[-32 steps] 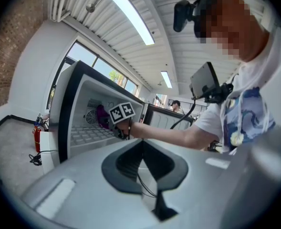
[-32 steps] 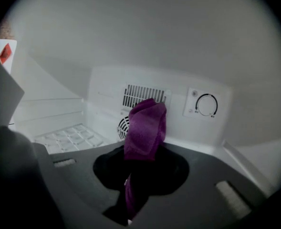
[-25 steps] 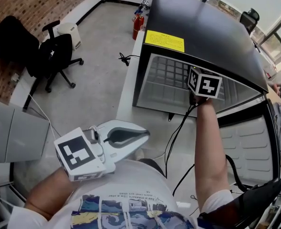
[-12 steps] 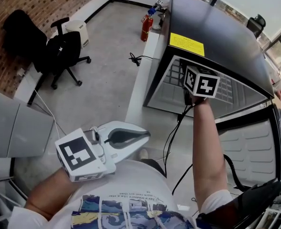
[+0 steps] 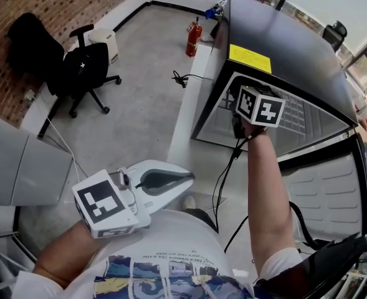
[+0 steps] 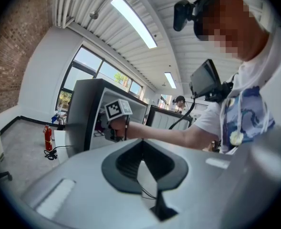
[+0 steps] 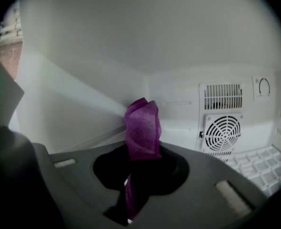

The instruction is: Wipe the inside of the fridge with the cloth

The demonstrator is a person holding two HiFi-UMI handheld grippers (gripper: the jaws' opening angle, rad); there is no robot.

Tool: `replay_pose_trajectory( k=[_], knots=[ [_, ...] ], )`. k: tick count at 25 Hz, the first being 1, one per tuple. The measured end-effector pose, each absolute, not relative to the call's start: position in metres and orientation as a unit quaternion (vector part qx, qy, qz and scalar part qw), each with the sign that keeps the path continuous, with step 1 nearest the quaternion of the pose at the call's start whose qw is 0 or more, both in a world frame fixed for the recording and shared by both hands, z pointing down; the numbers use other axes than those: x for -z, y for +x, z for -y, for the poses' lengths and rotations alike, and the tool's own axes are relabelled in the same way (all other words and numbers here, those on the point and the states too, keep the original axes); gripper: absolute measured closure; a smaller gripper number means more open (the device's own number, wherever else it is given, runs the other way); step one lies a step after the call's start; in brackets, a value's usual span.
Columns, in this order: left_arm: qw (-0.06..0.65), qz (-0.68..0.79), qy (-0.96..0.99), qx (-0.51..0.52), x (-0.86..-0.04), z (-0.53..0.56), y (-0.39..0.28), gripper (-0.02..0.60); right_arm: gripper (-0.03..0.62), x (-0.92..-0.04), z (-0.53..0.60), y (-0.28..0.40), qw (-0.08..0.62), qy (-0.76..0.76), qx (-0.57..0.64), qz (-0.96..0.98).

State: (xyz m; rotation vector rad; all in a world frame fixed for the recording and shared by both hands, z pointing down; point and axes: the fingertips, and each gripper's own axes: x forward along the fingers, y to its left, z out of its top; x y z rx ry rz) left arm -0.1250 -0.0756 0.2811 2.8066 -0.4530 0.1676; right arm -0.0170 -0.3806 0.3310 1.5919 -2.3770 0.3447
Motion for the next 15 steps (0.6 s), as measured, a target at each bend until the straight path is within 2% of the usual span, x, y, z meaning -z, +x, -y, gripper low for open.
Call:
replay_pose_trajectory(
  k=[8,15],
  knots=[
    [0.147,0.15,0.976,-0.061,-0.284,0.071,-0.113,0.577,0.536,-0.311,0.361,0.003,0.107,0.555,-0.098,0.819],
    [0.14,0.107,0.983,-0.05,-0.28,0.065,-0.081,0.578,0.536,-0.29,0.332,0.082,0.134,0.613,-0.045,0.778]
  ],
)
